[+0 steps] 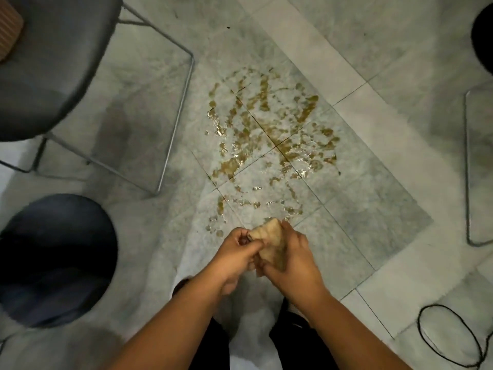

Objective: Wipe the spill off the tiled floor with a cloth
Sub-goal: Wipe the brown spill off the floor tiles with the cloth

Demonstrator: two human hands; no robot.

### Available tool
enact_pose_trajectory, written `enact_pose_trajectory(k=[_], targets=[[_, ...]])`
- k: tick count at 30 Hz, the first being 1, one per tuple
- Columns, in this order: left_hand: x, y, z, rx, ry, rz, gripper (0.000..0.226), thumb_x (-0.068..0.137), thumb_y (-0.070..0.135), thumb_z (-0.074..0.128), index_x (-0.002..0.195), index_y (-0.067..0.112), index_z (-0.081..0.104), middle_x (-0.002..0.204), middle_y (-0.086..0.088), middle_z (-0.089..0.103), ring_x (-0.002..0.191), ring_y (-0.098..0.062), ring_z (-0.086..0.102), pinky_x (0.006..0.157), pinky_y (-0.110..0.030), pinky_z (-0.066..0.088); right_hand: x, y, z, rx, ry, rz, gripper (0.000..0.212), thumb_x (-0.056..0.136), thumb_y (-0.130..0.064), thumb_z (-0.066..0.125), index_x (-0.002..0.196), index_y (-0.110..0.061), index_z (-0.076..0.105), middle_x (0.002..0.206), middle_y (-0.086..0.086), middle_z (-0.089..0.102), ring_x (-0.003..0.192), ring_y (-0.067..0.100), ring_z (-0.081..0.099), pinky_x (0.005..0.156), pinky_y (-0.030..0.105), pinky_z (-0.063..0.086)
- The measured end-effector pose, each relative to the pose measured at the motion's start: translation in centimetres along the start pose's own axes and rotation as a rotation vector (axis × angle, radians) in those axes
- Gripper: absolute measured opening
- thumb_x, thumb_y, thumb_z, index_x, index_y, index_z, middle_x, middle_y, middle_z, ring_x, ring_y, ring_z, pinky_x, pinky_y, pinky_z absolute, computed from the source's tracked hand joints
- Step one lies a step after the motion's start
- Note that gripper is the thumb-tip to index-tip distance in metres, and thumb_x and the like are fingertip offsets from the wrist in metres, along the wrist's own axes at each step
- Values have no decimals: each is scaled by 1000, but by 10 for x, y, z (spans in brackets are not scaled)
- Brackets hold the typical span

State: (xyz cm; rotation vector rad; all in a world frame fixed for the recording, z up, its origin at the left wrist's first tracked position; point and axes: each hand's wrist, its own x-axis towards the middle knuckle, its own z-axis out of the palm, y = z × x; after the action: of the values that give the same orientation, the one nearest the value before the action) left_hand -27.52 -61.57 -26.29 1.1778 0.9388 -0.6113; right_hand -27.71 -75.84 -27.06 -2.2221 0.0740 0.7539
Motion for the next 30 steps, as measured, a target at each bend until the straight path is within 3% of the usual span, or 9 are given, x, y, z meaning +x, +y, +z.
enact_pose_trajectory(k=[2, 4, 9, 12, 17, 22, 25, 28, 30], targets=[[41, -23, -3, -34, -4, -10, 18, 88, 6, 67, 93, 11, 50, 77, -5, 66, 63, -16, 65, 52, -28, 51, 29, 34, 26, -84, -45, -49, 104, 70, -45, 77, 151, -30, 13, 136, -2, 34, 123, 17, 45, 99, 31, 44], [79, -39, -12, -58, -32, -26, 18, 88, 5, 66, 94, 10, 50, 86, -10, 67, 72, -18, 69, 62, -29, 55, 57, 59, 48, -156, -54, -79, 99, 73, -48, 73, 150, -32, 13, 134, -5, 35, 121, 16, 47, 98, 33, 44], [192, -64, -49, -71, -73, -6, 17, 90, 1, 63, 99, 6, 50, 94, -15, 64, 81, -19, 68, 72, -29, 59, 153, 96, 105, -349, 34, -286, 79, 76, -41, 69, 144, -26, 30, 134, 1, 43, 117, 21, 50, 95, 38, 45], [243, -59, -79, 23, -94, 36, 24, 91, 4, 63, 108, 5, 47, 98, -18, 62, 88, -23, 66, 79, -30, 59, 205, 100, 131, -391, -17, -363, 78, 76, -41, 71, 142, -22, 33, 130, 7, 46, 113, 26, 52, 91, 40, 48], [275, -32, -124, 261, -196, 8, 23, 90, 21, 67, 102, 9, 51, 94, -14, 70, 86, -18, 68, 75, -25, 57, 256, 75, 142, -492, -130, -483, 80, 75, -50, 63, 144, -25, 30, 131, 10, 46, 113, 30, 52, 87, 38, 48], [304, -18, -168, 440, -193, 72, 12, 95, 23, 59, 95, 13, 54, 94, -12, 69, 87, -19, 65, 65, -23, 51, 288, 72, 172, -483, -193, -579, 73, 77, -45, 62, 142, -28, 33, 130, 6, 45, 111, 24, 52, 80, 24, 36], [310, -44, -184, 529, -225, 72, 14, 97, 28, 56, 93, 15, 53, 95, -8, 67, 85, -17, 65, 65, -23, 49, 290, 85, 195, -437, -258, -569, 69, 78, -37, 65, 140, -29, 37, 128, 3, 46, 110, 20, 52, 81, 24, 38], [307, -68, -196, 606, -240, 94, 25, 100, 38, 45, 89, 18, 55, 90, -5, 65, 79, -17, 63, 68, -30, 48, 271, 99, 223, -415, -284, -543, 69, 76, -40, 61, 140, -27, 41, 128, 4, 49, 111, 22, 54, 86, 28, 44], [311, -90, -216, 735, -122, 237, 40, 100, 49, 38, 89, 15, 58, 89, -9, 64, 80, -23, 63, 74, -36, 50, 255, 110, 240, -417, -312, -505, 70, 75, -43, 57, 141, -25, 41, 133, 5, 46, 116, 23, 51, 94, 30, 44]])
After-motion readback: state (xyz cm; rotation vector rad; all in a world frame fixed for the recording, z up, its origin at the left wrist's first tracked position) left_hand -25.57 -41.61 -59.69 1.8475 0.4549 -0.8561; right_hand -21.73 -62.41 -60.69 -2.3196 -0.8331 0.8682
